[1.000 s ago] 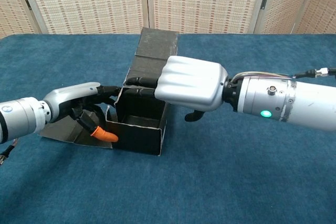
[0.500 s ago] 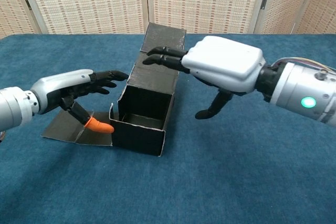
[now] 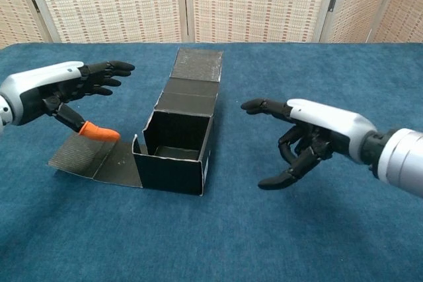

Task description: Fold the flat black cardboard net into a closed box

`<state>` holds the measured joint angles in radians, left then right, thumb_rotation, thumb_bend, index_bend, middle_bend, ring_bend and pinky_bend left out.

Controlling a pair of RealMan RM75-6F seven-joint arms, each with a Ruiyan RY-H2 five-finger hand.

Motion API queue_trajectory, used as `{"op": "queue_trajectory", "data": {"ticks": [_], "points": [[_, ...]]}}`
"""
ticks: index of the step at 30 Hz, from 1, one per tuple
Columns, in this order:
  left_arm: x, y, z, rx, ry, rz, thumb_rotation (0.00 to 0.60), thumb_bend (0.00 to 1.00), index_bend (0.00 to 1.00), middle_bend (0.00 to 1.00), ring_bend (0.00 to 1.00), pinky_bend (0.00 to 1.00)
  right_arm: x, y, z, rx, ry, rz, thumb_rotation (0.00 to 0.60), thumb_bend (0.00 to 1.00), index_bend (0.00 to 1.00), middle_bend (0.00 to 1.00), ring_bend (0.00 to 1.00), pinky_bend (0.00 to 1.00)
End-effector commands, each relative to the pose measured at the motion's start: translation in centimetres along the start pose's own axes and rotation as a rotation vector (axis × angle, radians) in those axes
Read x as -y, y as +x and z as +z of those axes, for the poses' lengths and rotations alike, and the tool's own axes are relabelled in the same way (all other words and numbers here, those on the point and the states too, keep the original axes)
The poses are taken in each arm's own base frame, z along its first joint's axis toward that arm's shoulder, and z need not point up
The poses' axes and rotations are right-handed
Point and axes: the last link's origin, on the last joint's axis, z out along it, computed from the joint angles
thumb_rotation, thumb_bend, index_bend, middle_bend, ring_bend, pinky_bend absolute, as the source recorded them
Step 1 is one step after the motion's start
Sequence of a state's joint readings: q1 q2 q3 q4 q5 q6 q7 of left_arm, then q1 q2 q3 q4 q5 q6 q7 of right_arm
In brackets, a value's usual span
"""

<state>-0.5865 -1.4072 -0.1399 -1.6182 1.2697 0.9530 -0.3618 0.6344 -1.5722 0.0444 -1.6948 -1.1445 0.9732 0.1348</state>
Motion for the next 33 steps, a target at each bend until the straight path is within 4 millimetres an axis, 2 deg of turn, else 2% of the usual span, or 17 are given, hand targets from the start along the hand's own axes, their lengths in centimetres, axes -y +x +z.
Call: {"op": "queue_trajectory", "data": {"ticks": [1, 6, 18, 24, 30, 33], "points": [[0.1, 0.2, -0.4, 0.002, -0.004, -0.015, 0.6, 0.18, 0.0, 0.0, 0.0, 0.06, 1.0, -2.0, 1.6, 0.011, -0.028, 0.122, 0.6, 0.0, 0.0, 0.0, 0.7, 1.0], [0.1, 0.8, -0.8, -0.008, -0.018, -0.052, 0.6, 0.18, 0.0, 0.0, 0.0, 0.06, 2.2, -3.5, 3.9, -0.002, -0.05, 0.176, 0.6, 0.0, 0.0, 0.0, 0.7, 1.0], [0.7, 1.7, -1.3, -0.023, -0.03, -0.091, 0.6, 0.17, 0.0, 0.0, 0.0, 0.06, 2.9, -5.1, 7.5, -0.048, -0.08, 0.16, 0.6, 0.0, 0.0, 0.0, 0.69, 1.0], [1.0, 1.8, -1.7, -0.02, -0.03, -0.093, 0.6, 0.17, 0.0, 0.0, 0.0, 0.06, 3.2, -6.6, 8.4, -0.039, -0.08, 0.19, 0.6, 0.0, 0.0, 0.0, 0.69, 1.0], [1.1, 1.9, -2.1, -0.022, -0.034, -0.097, 0.6, 0.18, 0.0, 0.0, 0.0, 0.06, 3.5, -7.2, 9.1, -0.074, -0.074, 0.219, 0.6, 0.0, 0.0, 0.0, 0.69, 1.0], [1.3, 1.9, -2.4, -0.026, -0.031, -0.102, 0.6, 0.17, 0.0, 0.0, 0.0, 0.06, 3.9, -7.6, 9.6, -0.096, -0.065, 0.222, 0.6, 0.0, 0.0, 0.05, 0.7, 1.0]]}}
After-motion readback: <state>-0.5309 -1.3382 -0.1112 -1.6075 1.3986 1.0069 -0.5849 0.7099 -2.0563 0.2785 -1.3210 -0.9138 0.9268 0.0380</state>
